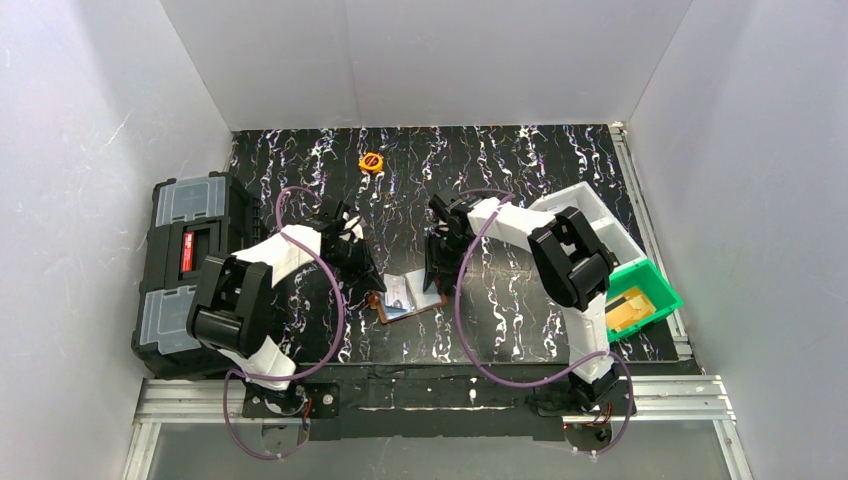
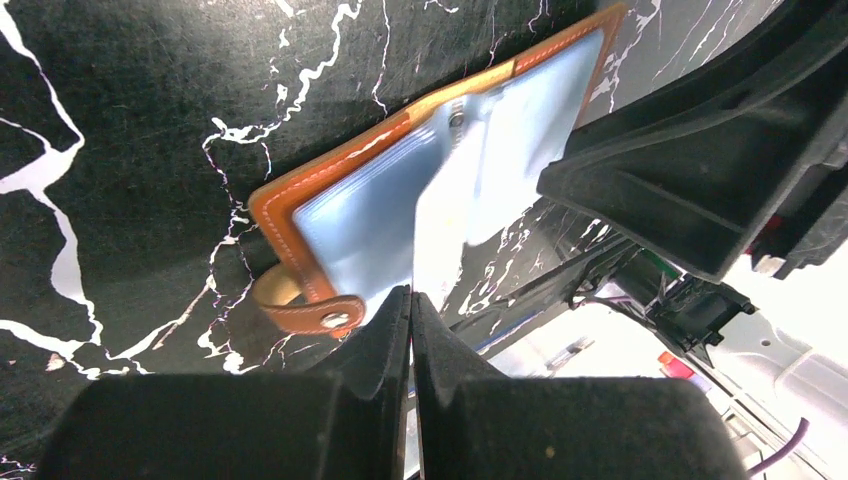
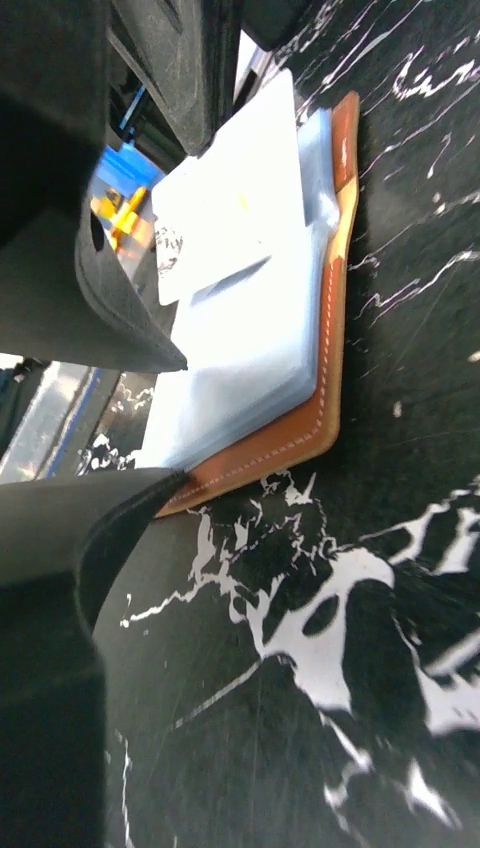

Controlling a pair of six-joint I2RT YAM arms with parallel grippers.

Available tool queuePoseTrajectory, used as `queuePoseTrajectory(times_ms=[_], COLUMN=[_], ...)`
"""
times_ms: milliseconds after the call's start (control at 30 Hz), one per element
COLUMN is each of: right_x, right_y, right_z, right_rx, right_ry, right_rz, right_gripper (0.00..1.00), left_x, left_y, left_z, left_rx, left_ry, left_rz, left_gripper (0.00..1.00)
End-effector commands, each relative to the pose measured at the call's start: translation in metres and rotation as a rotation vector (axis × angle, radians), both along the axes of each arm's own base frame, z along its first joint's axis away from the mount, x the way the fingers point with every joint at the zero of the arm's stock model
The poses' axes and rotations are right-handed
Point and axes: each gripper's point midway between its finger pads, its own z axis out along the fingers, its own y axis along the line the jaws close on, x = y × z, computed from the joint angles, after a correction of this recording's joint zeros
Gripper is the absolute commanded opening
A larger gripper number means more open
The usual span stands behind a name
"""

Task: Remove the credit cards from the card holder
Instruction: Remove the credit card from the card holder, then place the credit card in the storage box.

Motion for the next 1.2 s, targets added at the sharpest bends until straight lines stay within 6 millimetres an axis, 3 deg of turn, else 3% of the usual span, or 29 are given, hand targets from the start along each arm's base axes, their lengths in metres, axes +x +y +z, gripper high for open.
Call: queuePoseTrajectory(times_ms=[0, 233, 400, 667, 900, 1167], right_x=[0.045, 0.052, 0.048, 0.041, 0.048, 0.052], right_y=[-0.008, 0.008, 0.02, 0.024, 0.026, 0.03], right_z=[0.011, 0.057, 0.083, 0.104, 0.13, 0.15], right_rx=[-0.041, 0.154, 0.343, 0.561, 0.776, 0.909], right_ry=[-0.225, -0.275, -0.283, -0.248, -0.22, -0.151], right_rz=[-0.011, -0.025, -0.042, -0.093, -0.189, -0.249], right_gripper=[0.55, 0.85, 0.98, 0.98, 0.98, 0.85], left_x=[0.005, 0.01, 0.018, 0.037, 0.055, 0.062], left_y=[-0.001, -0.003, -0.012, -0.026, -0.041, -0.047], left_z=[0.022, 0.036, 0.053, 0.086, 0.113, 0.121], left_rx=[-0.035, -0.089, -0.178, -0.326, -0.49, -0.559], left_ry=[-0.046, -0.068, -0.093, -0.155, -0.204, -0.184], left_rz=[-0.005, 0.013, 0.051, 0.119, 0.182, 0.198], left_gripper=[0.0, 0.0, 0.0, 0.0, 0.0, 0.0])
